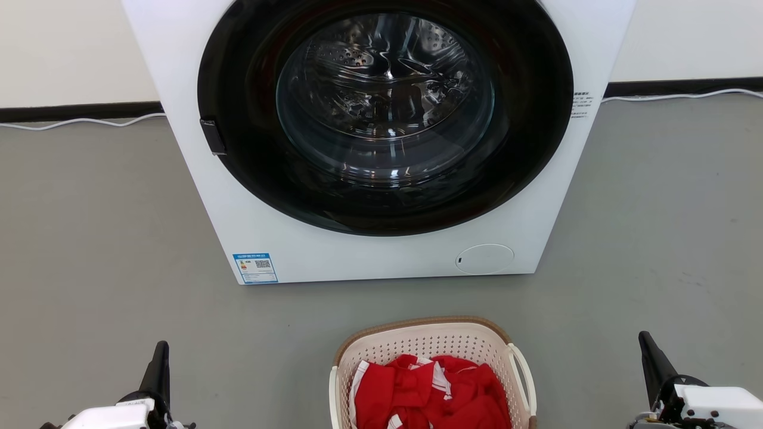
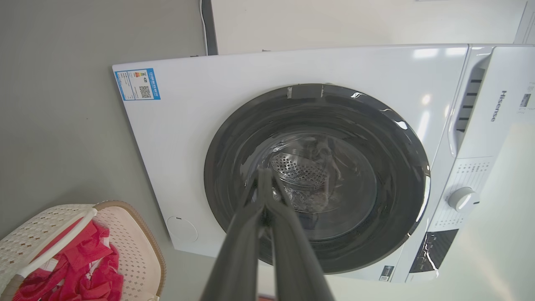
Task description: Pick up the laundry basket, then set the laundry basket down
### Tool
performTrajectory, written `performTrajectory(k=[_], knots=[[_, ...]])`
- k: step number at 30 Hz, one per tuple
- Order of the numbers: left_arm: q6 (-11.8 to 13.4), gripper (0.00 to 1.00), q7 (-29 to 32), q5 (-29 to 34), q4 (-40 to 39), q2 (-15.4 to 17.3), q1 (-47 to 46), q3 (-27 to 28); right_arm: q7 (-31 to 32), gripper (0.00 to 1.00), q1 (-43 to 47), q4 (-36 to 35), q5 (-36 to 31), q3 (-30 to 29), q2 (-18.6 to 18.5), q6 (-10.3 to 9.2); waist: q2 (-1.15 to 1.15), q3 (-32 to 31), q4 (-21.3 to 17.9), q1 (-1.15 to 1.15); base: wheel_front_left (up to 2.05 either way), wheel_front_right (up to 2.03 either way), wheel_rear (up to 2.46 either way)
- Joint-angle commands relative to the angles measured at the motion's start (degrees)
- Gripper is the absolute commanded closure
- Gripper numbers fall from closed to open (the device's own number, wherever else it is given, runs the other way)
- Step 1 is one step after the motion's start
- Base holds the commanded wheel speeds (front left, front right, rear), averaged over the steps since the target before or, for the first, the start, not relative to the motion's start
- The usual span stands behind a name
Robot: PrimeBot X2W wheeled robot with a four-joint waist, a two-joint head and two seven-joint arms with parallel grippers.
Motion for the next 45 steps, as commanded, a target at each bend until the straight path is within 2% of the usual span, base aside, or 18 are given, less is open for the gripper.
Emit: performTrajectory(k=[1, 45], knots=[[-0.43, 1.0, 0.34, 0.28, -1.18, 0.83, -2.72, 1.94, 0.58, 1.0, -2.61, -1.71, -0.07, 0.88, -0.53, 0.18, 0.0, 0.0, 0.0, 0.0, 0.0, 0.0, 0.0], [-0.43, 1.0, 0.88, 0.85, -1.15, 0.36, -2.78, 2.61, 0.81, 1.0, -2.63, -1.7, -0.31, 0.6, -0.34, 0.18, 0.0, 0.0, 0.0, 0.0, 0.0, 0.0, 0.0]])
